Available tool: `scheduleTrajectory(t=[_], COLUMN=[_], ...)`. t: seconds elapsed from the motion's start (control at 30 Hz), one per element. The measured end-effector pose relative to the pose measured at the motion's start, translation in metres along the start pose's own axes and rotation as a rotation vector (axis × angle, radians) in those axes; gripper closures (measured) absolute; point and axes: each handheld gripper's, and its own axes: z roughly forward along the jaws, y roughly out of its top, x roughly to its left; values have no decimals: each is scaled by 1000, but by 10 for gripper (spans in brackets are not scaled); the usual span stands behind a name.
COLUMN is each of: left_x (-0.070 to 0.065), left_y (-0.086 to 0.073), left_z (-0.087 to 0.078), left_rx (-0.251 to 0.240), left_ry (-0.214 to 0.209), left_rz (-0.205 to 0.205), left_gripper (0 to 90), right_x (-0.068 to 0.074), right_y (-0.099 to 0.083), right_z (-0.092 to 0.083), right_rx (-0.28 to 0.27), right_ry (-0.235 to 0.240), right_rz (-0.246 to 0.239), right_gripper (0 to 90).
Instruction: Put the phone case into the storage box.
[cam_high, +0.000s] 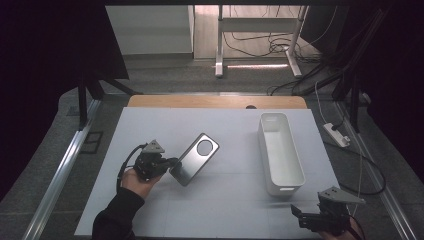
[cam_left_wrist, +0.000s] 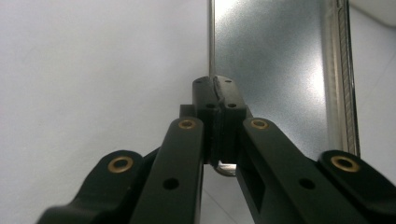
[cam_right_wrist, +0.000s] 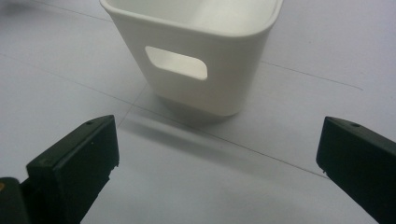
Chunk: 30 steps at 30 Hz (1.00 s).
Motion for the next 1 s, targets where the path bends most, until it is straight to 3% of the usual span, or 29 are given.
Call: scheduleTrajectory(t=[0.23, 0.63, 0.77, 0.87, 1.0], left_x=[-9, -21, -24, -25, -27], left_y=[-7, -15, -18, -20, -21], left_z=[-16, -27, -30, -32, -32], left_rx=[-80, -109, -120, -120, -119], left_ry=[10, 8, 12, 13, 15], left_rz=[-6, -20, -26, -31, -33], left_gripper=[892, 891, 892, 891, 891], right_x=[0, -2, -2, -1, -2], right_y=[0, 0, 1, 7, 14], right_z=[0, -2, -3, -7, -10], right_rx=[-3, -21, -35, -80, -102], right_ry=[6, 41, 78, 120, 160], right_rz=[-1, 4, -20, -40, -34], right_gripper=[0, 0, 0, 0, 0])
